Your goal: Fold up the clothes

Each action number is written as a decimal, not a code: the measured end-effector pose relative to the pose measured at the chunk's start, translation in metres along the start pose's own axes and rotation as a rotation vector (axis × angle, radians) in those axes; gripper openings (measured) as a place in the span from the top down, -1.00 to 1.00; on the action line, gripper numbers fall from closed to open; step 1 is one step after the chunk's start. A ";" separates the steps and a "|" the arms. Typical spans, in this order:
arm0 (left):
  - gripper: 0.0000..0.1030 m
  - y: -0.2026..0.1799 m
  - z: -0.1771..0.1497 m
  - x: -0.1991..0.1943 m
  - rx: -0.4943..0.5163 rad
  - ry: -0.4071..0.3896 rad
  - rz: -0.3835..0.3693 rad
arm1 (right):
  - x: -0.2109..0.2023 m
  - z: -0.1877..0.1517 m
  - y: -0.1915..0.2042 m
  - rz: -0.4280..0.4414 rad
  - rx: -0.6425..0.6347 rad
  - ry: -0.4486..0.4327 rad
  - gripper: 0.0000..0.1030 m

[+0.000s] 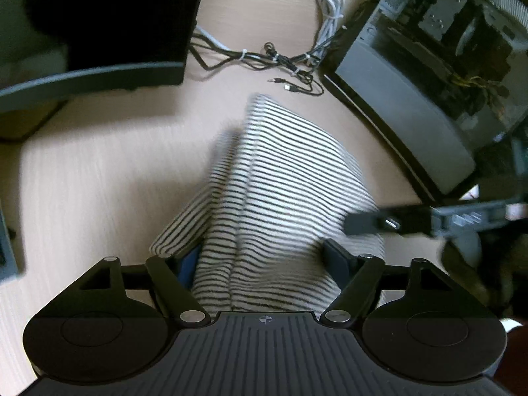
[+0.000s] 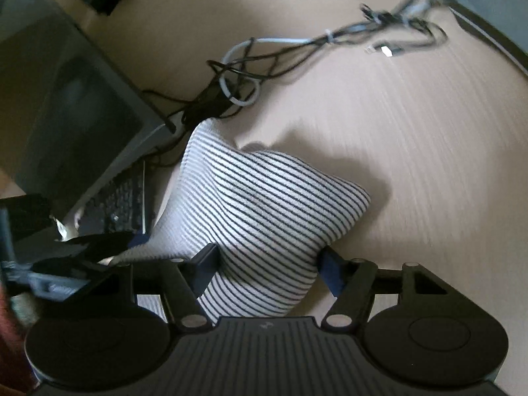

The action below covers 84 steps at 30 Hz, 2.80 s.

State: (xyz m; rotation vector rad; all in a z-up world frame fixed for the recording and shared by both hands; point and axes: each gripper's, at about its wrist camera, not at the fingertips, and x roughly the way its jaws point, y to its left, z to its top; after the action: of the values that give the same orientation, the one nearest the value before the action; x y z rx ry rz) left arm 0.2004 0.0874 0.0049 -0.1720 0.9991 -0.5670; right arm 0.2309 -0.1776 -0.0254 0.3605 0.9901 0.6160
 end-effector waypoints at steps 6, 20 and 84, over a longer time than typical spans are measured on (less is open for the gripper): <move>-0.53 -0.012 -0.008 0.001 -0.069 -0.009 -0.026 | 0.026 0.031 0.020 -0.068 -0.228 -0.006 -0.37; -0.62 -0.026 -0.007 -0.031 -0.108 -0.117 -0.074 | -0.030 0.025 0.008 -0.141 -0.191 -0.110 -0.61; -0.59 -0.009 0.009 0.026 -0.122 -0.108 0.156 | -0.033 -0.035 0.087 -0.184 -0.637 -0.128 -0.63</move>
State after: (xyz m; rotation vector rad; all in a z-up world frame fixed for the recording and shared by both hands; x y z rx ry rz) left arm 0.2157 0.0654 -0.0060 -0.2279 0.9333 -0.3511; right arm 0.1602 -0.1308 0.0262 -0.2508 0.6505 0.6947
